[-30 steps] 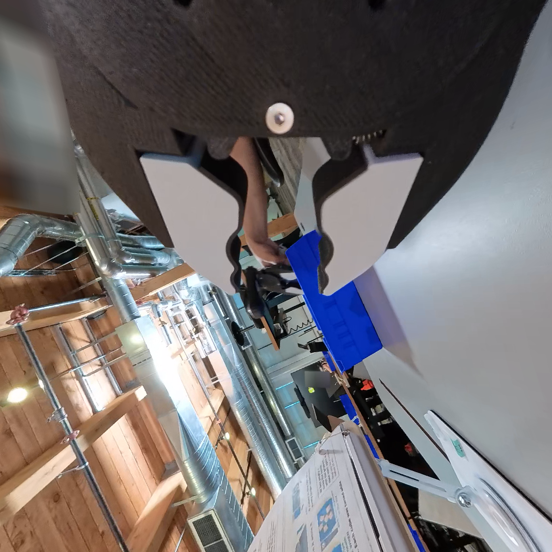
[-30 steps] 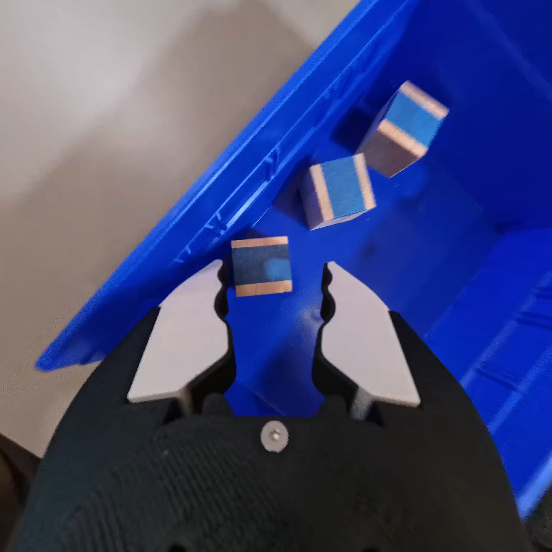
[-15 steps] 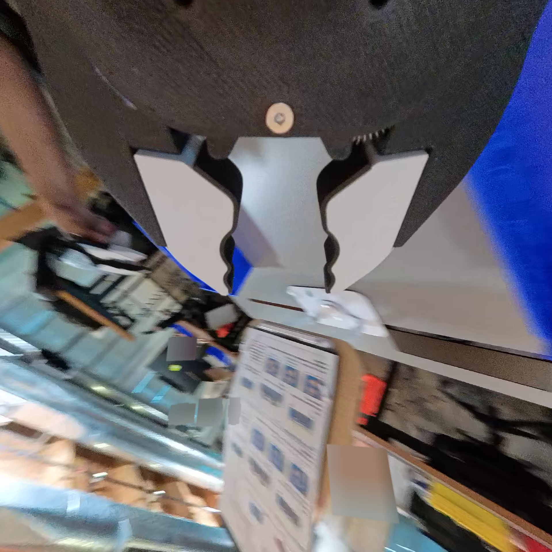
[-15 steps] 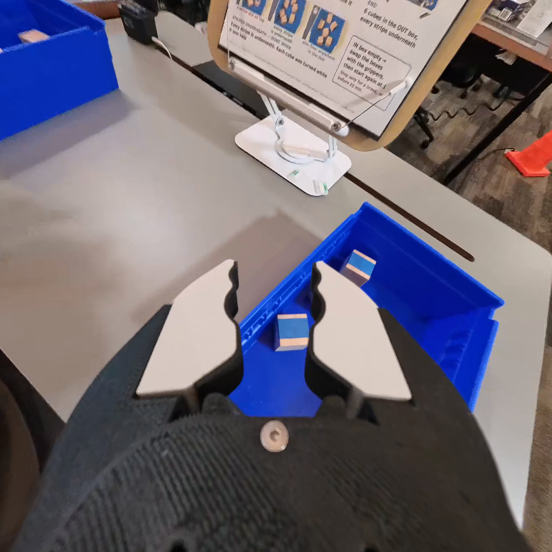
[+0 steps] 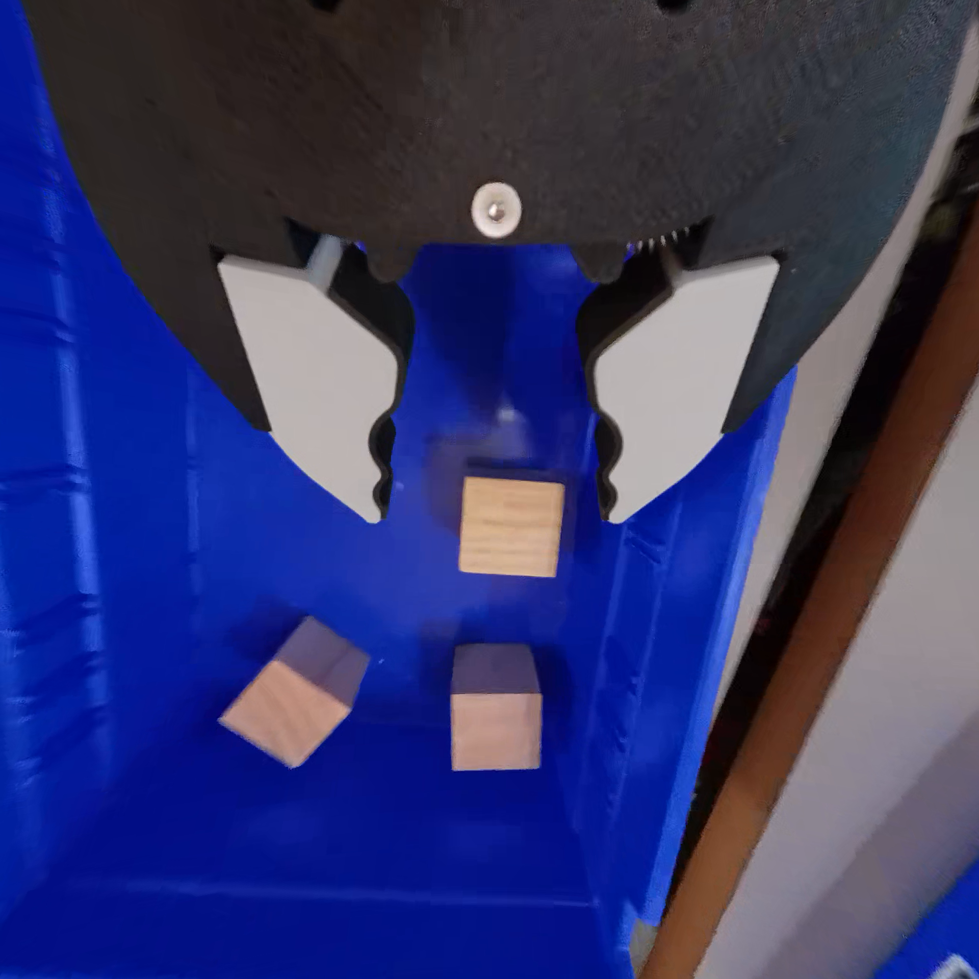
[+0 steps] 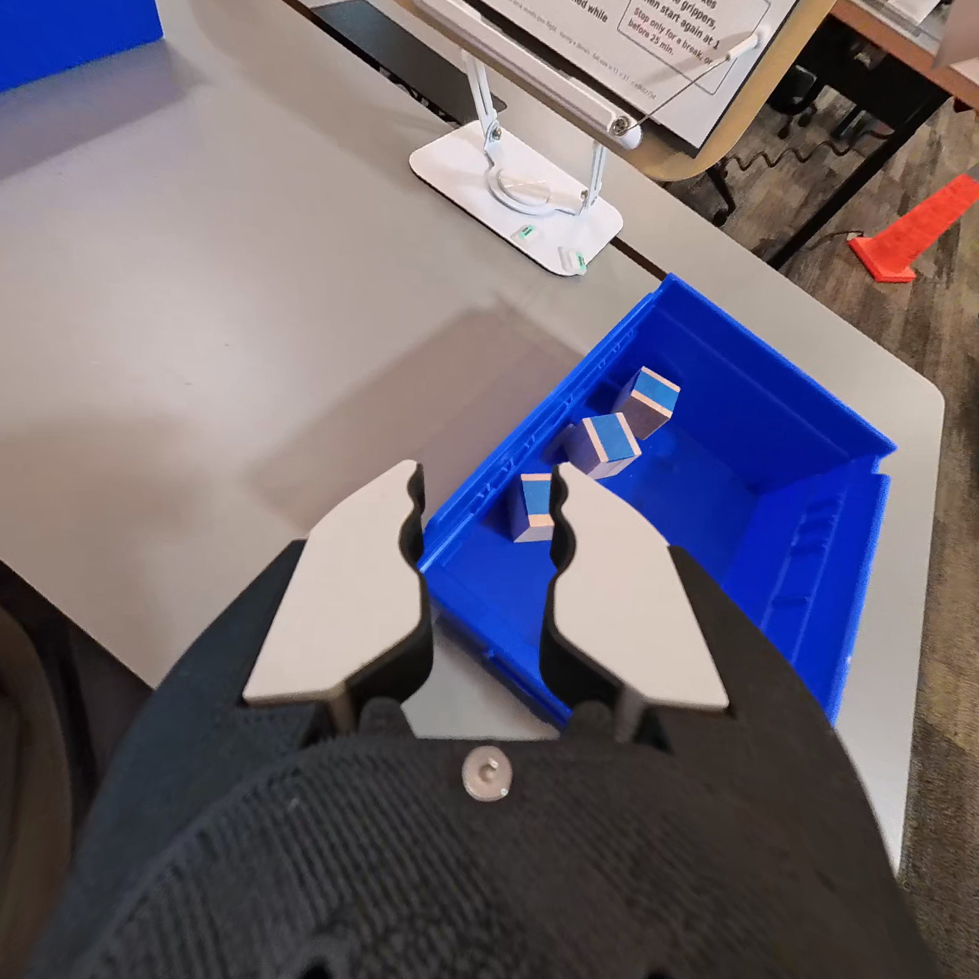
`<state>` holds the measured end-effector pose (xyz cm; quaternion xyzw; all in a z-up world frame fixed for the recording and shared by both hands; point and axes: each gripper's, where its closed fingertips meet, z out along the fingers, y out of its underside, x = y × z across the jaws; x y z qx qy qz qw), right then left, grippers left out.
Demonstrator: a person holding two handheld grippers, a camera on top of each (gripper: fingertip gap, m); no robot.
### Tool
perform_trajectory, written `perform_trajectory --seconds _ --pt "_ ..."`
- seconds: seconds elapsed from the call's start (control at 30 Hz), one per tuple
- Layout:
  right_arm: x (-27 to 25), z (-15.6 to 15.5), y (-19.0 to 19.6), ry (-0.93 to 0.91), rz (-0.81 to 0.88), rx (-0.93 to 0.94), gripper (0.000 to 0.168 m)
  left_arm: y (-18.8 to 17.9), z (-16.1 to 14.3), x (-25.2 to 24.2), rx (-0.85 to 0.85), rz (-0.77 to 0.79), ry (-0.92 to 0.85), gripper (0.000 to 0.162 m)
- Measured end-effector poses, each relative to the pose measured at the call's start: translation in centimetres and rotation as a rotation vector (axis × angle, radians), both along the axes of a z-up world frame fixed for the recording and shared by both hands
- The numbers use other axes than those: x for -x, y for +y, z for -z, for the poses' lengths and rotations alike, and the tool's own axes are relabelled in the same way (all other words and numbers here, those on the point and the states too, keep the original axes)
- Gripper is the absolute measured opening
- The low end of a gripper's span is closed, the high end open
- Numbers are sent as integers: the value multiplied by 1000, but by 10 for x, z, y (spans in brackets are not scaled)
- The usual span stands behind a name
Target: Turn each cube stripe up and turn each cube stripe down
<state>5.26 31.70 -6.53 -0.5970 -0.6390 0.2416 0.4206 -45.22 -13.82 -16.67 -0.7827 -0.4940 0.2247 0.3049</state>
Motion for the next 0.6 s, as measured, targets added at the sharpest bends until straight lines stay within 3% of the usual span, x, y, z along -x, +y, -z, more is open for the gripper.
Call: perform_trajectory --seconds 0.07,0.23,0.47,0.53,0.6 --pt "-3 -1 -1 9 6 1 46 -5 5 10 111 -51 14 67" --pt "-7 -1 -2 29 13 14 46 -8 23 11 286 -70 -50 66" --pt "-6 -7 -8 47 -5 13 46 -5 35 8 413 -16 -86 63" --pt "-6 -11 -9 58 -9 4 46 -4 32 8 446 -12 -52 50" --pt "-6 -16 -10 71 -13 -1 46 4 31 3 388 34 -63 50"
